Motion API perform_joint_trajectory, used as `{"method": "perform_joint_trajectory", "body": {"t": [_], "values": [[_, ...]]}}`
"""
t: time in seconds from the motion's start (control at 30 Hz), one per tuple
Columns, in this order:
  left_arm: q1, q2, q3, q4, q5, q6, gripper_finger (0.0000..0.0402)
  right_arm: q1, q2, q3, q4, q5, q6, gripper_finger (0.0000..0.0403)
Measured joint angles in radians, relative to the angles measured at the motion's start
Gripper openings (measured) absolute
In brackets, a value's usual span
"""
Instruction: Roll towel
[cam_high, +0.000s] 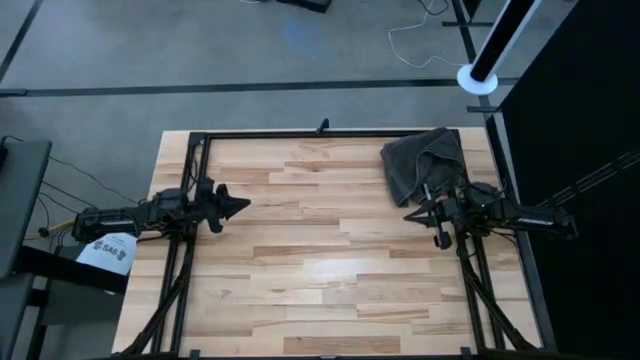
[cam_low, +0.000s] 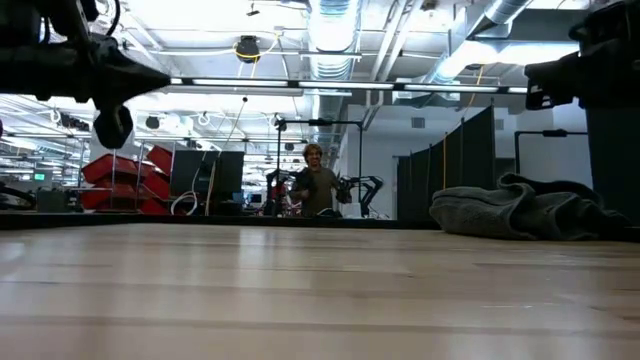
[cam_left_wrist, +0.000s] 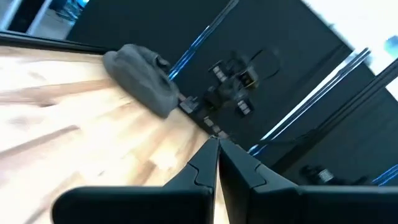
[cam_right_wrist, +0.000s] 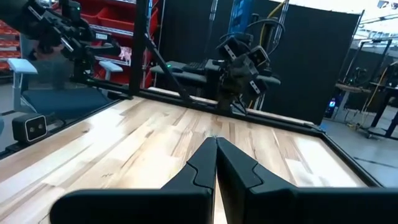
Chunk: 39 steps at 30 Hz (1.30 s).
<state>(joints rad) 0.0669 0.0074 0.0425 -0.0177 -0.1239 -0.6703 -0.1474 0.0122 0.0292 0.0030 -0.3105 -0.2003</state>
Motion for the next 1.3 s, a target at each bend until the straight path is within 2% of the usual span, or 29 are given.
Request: {"method": "perform_joint_trajectory", "body": {"t": [0.1, 0.37, 0.5, 0.6, 0.73, 0.87, 0.9, 1.07, 1.17, 1.23, 1.3], "values": [[0.0, 0.0, 0.004, -0.041, -0.021, 0.067, 0.0, 0.001, 0.0, 0.0, -0.002, 0.0, -0.001, 0.0], [0.001, 0.013, 0.006, -0.051, -0.036, 0.127, 0.0, 0.001, 0.0, 0.0, -0.004, 0.0, -0.002, 0.0], [0.001, 0.012, 0.006, -0.05, -0.037, 0.128, 0.0, -0.007, 0.001, 0.001, 0.005, 0.024, 0.083, 0.0], [0.001, 0.012, 0.006, -0.05, -0.038, 0.115, 0.0, -0.028, 0.002, 0.001, 0.003, 0.031, 0.022, 0.0], [0.001, 0.012, 0.005, -0.043, -0.041, 0.044, 0.0, -0.055, 0.002, 0.001, 0.002, 0.052, 0.017, 0.0], [0.001, 0.012, 0.005, -0.044, -0.042, 0.044, 0.0, -0.071, 0.008, 0.001, 0.039, 0.063, -0.003, 0.0], [0.001, 0.012, 0.005, -0.044, -0.042, 0.042, 0.0, -0.071, 0.009, 0.0, 0.08, 0.067, 0.07, 0.0], [0.001, 0.012, 0.004, -0.044, -0.044, 0.028, 0.0, -0.067, 0.008, 0.002, 0.393, 0.071, 0.718, 0.0], [0.001, 0.012, 0.004, -0.043, -0.048, 0.025, 0.0, -0.066, 0.009, 0.002, 0.536, 0.128, 0.85, 0.0], [0.002, 0.012, 0.004, -0.043, -0.049, 0.011, 0.0, -0.066, 0.009, 0.002, 0.639, 0.251, 0.947, 0.0], [0.002, 0.012, 0.004, -0.043, -0.049, 0.005, 0.0, -0.073, 0.012, 0.002, 0.722, 0.417, 0.946, 0.0]]}}
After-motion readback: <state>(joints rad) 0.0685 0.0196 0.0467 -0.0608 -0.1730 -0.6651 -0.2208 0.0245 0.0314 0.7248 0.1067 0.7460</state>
